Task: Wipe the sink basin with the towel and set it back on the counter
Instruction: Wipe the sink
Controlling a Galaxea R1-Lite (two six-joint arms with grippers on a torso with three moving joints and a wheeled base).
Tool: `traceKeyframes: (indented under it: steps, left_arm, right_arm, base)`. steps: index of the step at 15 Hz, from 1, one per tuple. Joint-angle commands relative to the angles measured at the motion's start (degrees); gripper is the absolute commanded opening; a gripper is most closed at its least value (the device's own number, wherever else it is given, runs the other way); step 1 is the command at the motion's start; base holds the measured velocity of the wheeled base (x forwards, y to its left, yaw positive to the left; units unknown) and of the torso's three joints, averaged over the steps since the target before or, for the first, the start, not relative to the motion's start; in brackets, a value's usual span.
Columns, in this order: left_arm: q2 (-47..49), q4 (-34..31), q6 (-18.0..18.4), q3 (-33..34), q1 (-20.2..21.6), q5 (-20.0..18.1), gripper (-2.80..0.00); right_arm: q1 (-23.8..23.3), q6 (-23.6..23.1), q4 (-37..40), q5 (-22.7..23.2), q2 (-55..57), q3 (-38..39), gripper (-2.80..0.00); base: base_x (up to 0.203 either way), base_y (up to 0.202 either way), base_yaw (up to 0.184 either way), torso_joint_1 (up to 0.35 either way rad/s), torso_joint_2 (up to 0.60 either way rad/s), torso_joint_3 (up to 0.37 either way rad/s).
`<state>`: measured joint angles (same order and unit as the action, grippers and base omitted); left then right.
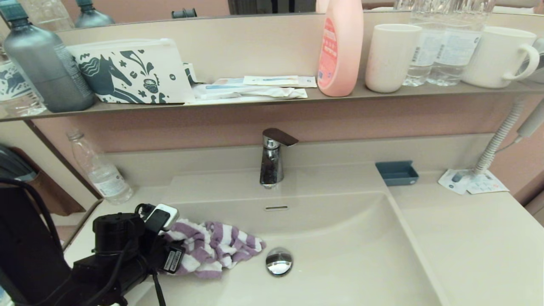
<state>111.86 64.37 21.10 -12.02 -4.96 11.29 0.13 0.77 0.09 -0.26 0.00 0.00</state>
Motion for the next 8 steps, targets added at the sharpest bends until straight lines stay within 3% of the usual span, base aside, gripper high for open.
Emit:
traceKeyframes:
  steps: [1, 4, 8]
  left_arm:
    - [-1.8, 0.2, 0.1, 0.2, -1.7, 0.0, -2.8]
    - [-7.8, -4.2, -1.9, 0.3, -8.3, 1.9, -2.8]
    - [-16.5, -25.4, -13.5, -5.6, -17.9, 6.0, -2.8]
  right_arm:
    - [0.0, 0.0, 0.0, 0.0, 0.0, 0.0, -2.8]
    - [0.0, 0.0, 0.0, 0.0, 0.0, 0.0, -2.8]
    - [0.0, 0.0, 0.0, 0.0, 0.0, 0.0, -2.8]
  base:
    - [0.0, 0.0, 0.0, 0.0, 0.0, 0.0]
    - [0.0, 0.0, 0.0, 0.0, 0.0, 0.0]
    - [0.0, 0.0, 0.0, 0.0, 0.0, 0.0]
